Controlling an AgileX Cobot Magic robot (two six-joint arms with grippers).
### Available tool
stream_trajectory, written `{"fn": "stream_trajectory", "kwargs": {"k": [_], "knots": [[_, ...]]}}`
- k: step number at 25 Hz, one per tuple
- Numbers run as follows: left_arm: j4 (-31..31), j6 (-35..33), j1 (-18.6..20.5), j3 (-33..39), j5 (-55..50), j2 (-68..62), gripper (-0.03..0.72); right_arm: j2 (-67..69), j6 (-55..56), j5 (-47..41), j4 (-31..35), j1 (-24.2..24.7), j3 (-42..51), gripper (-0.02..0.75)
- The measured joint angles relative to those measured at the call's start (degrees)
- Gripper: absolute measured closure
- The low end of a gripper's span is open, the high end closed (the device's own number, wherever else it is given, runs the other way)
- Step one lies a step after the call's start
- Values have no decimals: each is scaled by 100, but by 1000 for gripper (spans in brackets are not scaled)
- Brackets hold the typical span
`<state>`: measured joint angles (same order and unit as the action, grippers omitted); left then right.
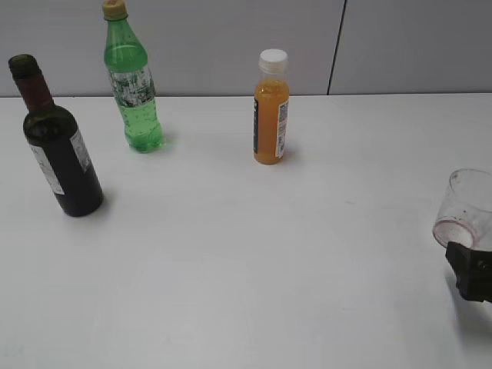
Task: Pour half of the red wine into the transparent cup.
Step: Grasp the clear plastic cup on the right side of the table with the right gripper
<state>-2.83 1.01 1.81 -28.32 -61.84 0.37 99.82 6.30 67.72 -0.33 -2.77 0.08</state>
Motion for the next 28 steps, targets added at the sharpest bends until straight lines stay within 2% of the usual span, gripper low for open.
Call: {"fn": "stream_trajectory", "kwargs": {"k": [6,12,28], "knots": [[0,0,0,0,0,0,356,860,0,104,0,0,0,54],[0,0,0,0,0,0,356,892,-118,128,0,0,-11,54],[0,0,0,0,0,0,356,1479,-202,185,33,0,-867,56]]}}
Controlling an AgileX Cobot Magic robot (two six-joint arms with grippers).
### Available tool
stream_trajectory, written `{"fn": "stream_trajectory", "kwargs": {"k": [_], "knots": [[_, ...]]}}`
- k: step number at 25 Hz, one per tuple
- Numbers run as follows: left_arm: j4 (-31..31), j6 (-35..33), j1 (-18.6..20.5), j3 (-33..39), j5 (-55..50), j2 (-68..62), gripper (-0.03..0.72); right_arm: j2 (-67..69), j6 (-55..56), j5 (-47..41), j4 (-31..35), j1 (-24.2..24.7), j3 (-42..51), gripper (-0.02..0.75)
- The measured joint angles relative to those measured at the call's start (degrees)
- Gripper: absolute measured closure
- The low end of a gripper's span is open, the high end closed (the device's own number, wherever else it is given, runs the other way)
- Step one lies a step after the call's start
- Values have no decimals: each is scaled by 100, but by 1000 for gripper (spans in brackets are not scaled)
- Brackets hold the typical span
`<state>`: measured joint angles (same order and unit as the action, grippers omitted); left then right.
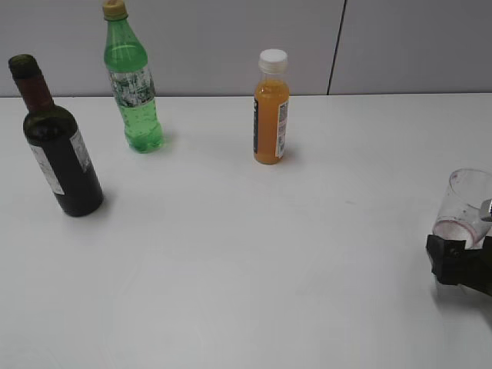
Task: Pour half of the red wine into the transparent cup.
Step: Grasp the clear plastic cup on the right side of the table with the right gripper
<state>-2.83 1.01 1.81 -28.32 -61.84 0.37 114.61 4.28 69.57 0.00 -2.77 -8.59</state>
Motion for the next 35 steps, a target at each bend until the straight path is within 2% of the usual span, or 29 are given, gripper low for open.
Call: {"fn": "stream_trajectory", "kwargs": {"k": [26,29,35], "knots": [[0,0,0,0,0,0,356,783,-85,582,67,0,-654,75],[0,0,0,0,0,0,356,796,-92,601,80,0,-654,96],[0,0,0,0,0,0,356,802,-92,612,117,0,-665,195]]}}
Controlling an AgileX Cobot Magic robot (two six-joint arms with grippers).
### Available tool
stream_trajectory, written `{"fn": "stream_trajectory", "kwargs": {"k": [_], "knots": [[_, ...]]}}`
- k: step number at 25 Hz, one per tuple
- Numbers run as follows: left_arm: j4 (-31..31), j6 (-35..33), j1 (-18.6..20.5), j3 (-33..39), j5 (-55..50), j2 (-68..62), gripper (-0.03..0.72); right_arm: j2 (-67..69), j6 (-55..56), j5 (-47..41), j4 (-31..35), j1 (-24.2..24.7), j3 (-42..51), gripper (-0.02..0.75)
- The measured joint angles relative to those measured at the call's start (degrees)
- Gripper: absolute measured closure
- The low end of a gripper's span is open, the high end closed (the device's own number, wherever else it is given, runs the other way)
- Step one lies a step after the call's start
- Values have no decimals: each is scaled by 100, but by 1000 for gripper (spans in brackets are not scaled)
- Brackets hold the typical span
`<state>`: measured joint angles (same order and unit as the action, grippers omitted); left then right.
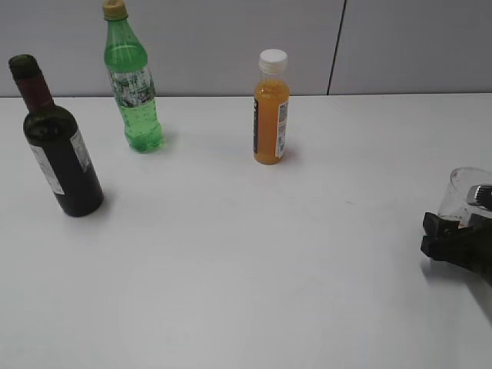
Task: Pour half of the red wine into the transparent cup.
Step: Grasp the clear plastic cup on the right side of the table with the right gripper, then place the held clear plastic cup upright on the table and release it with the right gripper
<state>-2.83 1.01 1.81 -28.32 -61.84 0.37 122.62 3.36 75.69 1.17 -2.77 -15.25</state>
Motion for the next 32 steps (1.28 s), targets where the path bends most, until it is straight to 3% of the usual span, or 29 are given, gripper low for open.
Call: {"fn": "stream_trajectory", "kwargs": {"k": [14,19,25,32], "knots": [[0,0,0,0,0,0,356,-70,0,-65,-17,0,9,210],[0,0,0,0,0,0,356,-575,-336,-505,-380,0,124,218],[0,0,0,0,0,0,356,-878,-594,-569,-1789,0,-83,221],[0,0,0,0,0,0,356,-878,-282,-582,-5100,0,-1282,221]]}}
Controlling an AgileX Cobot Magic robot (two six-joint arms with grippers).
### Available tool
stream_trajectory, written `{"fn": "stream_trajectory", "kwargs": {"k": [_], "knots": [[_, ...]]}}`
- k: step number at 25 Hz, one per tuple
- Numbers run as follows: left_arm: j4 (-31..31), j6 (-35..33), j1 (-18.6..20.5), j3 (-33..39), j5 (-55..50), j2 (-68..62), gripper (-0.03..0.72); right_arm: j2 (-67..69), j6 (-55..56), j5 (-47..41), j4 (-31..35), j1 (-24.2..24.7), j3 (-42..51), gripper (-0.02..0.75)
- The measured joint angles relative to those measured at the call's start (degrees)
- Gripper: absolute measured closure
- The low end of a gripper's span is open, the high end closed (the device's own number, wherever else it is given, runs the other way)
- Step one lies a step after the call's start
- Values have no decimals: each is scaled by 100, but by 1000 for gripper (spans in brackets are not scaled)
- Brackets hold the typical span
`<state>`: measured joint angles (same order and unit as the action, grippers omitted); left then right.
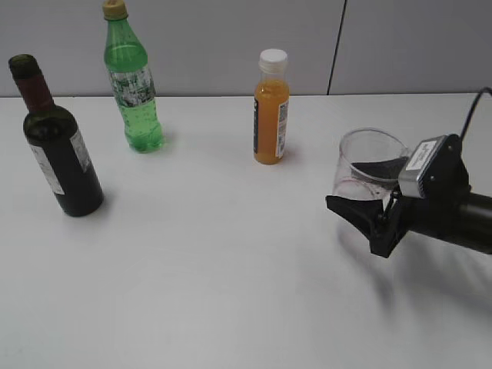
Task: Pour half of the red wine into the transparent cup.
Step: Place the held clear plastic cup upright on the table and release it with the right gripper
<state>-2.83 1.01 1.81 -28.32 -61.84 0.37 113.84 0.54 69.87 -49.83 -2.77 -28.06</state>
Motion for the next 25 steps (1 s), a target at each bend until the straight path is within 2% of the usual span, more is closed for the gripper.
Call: {"fn": "stream_trajectory", "kwargs": {"k": [1,4,9,20,25], "knots": [[0,0,0,0,0,0,356,0,203,0,-463,0,-212,221],[0,0,0,0,0,0,356,-6,917,-7,-1221,-64,-762,221],[0,0,0,0,0,0,356,25,1746,-157,-1929,-473,-1471,221],[0,0,0,0,0,0,356,1354,2476,-426,-2681,-1537,-3337,221],[0,0,0,0,0,0,356,1943,2804,-459,-2807,-1811,-4057,221]]}}
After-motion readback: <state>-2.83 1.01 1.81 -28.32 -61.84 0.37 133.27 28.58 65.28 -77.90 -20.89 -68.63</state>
